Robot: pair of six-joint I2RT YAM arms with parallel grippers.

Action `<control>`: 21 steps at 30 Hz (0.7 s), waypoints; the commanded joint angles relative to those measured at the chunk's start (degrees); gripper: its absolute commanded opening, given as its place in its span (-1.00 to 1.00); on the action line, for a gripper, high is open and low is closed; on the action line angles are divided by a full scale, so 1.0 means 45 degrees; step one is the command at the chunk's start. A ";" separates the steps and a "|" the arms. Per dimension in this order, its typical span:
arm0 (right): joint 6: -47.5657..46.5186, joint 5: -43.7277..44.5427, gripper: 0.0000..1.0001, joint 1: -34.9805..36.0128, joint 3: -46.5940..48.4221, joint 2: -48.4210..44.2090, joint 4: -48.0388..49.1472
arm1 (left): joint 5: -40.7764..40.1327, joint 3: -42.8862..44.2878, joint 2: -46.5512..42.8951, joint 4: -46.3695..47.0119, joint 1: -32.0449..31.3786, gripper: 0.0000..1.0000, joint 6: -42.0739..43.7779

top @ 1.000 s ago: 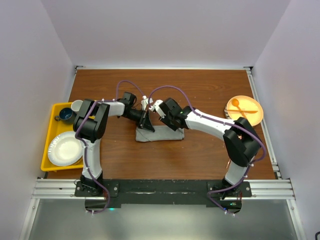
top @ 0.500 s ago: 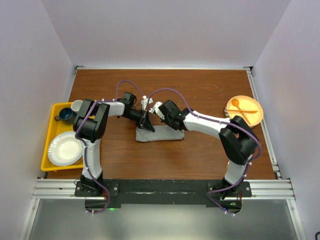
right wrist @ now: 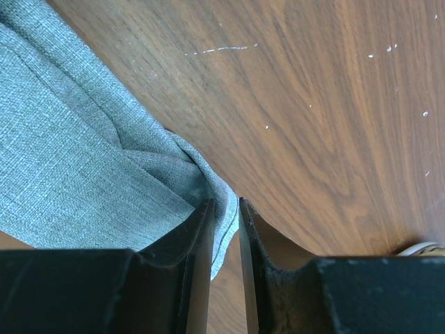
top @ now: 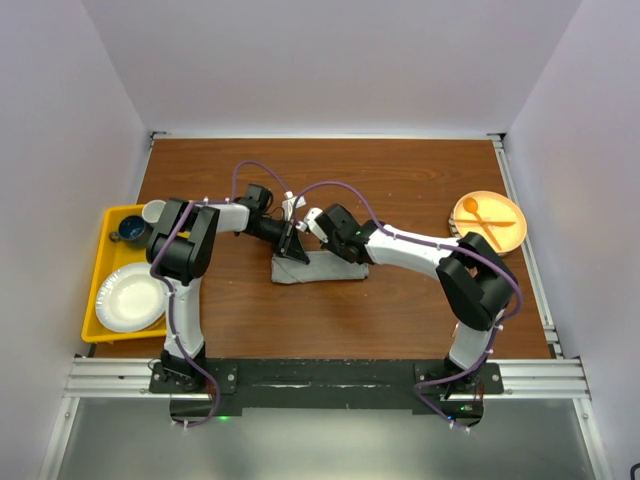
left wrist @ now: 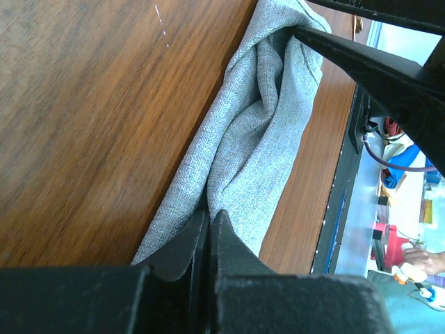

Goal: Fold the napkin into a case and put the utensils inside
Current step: Grasp the top corner of the smaller rectangle folded napkin from the folded napkin.

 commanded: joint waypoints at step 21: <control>-0.1392 0.1565 -0.68 0.0960 -0.1677 0.0324 0.2199 | -0.2853 -0.0635 0.0983 -0.0375 -0.0037 -1.00 0.0702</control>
